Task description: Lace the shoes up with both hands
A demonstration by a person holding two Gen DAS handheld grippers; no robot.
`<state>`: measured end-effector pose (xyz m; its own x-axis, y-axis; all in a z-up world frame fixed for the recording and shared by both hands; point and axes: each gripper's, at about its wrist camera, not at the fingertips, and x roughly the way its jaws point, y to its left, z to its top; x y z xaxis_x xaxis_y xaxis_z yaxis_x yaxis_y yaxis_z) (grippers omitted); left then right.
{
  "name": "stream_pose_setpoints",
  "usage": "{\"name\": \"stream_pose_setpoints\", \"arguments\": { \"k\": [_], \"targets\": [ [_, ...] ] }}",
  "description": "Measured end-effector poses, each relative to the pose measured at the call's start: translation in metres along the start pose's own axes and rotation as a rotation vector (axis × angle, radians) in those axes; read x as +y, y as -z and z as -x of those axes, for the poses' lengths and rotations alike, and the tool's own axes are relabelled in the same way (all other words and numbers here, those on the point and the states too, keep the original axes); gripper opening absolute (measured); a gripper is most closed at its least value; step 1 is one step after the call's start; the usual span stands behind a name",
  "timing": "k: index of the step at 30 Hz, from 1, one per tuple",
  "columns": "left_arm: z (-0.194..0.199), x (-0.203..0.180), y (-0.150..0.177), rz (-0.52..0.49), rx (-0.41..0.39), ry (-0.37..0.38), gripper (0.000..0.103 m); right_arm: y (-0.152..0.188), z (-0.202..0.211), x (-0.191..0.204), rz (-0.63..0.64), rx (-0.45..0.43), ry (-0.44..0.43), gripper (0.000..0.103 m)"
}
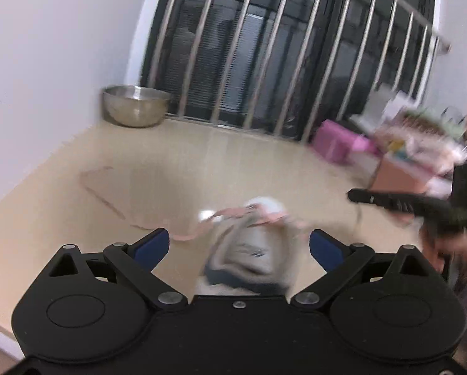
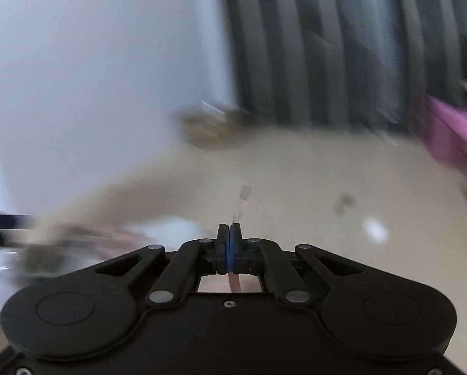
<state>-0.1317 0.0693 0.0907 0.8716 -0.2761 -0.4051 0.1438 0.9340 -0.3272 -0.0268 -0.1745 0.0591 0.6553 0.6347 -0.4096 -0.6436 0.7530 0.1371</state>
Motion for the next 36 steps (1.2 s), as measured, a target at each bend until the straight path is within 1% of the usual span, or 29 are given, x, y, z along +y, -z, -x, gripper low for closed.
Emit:
{"name": "stream_pose_setpoints", "arguments": {
  "k": [1,3,5,6,7,9,12,14,15,16,17,18,21,23,24,25,26,27,29,31,32,34,36],
  "targets": [
    [0.000,0.005,-0.003,0.056,0.004,0.064,0.095,0.000,0.014,0.017,0.037,-0.047,-0.074,0.000],
    [-0.002,0.012,-0.003,0.137,0.006,0.133,0.095,0.003,0.027,0.042,0.098,-0.053,-0.147,0.000],
    [-0.004,0.018,-0.003,0.212,0.007,0.189,0.090,0.006,0.034,0.063,0.144,-0.054,-0.215,0.000],
    [-0.005,0.021,-0.003,0.250,0.007,0.217,0.086,0.007,0.038,0.073,0.168,-0.056,-0.244,0.000],
    [-0.006,0.025,-0.003,0.288,0.008,0.245,0.079,0.008,0.039,0.082,0.192,-0.052,-0.271,0.000],
    [-0.008,0.031,-0.003,0.363,0.009,0.301,0.070,0.009,0.038,0.093,0.228,-0.054,-0.313,0.000],
    [-0.010,0.041,-0.002,0.476,0.010,0.385,0.069,0.008,0.040,0.108,0.281,-0.055,-0.359,0.000],
    [-0.012,0.047,-0.002,0.551,0.010,0.441,0.060,0.008,0.040,0.110,0.286,-0.056,-0.362,0.000],
    [-0.014,0.049,-0.002,0.571,0.016,0.451,0.045,0.008,0.041,0.111,0.289,-0.057,-0.363,0.000],
    [-0.015,0.049,-0.002,0.578,0.024,0.451,0.022,0.009,0.041,0.112,0.291,-0.057,-0.364,0.000],
    [-0.017,0.049,-0.001,0.585,0.032,0.450,0.009,0.009,0.042,0.113,0.294,-0.058,-0.365,0.000],
    [-0.018,0.050,0.000,0.591,0.040,0.449,0.002,0.009,0.042,0.114,0.296,-0.059,-0.366,0.000],
    [-0.017,0.053,0.003,0.647,0.016,0.482,0.002,0.009,0.043,0.117,0.303,-0.061,-0.369,0.000],
    [-0.016,0.052,0.003,0.657,0.010,0.485,0.002,0.010,0.045,0.118,0.293,-0.072,-0.356,0.001],
    [-0.016,0.051,0.003,0.655,0.011,0.486,0.002,0.010,0.046,0.118,0.283,-0.080,-0.344,0.006],
    [-0.017,0.050,0.003,0.651,0.014,0.486,0.002,0.009,0.045,0.119,0.269,-0.082,-0.334,0.014],
    [-0.016,0.049,0.002,0.648,0.015,0.484,0.002,0.008,0.044,0.118,0.253,-0.092,-0.336,0.032],
    [-0.016,0.048,0.002,0.644,0.017,0.482,0.002,0.006,0.042,0.118,0.237,-0.103,-0.338,0.039],
    [-0.016,0.046,0.001,0.638,0.020,0.478,0.002,0.003,0.041,0.117,0.192,-0.142,-0.356,0.036],
    [-0.015,0.046,0.001,0.640,0.017,0.476,0.002,-0.001,0.034,0.112,0.128,-0.135,-0.374,0.023],
    [-0.014,0.045,0.002,0.642,0.012,0.473,0.002,-0.001,0.031,0.110,0.115,-0.138,-0.374,0.006],
    [-0.012,0.045,0.001,0.647,-0.001,0.464,0.002,0.000,0.027,0.106,0.090,-0.145,-0.374,0.004],
    [-0.010,0.046,0.000,0.643,-0.015,0.460,0.003,0.001,0.027,0.101,0.049,-0.165,-0.404,0.002]
  ]
}}
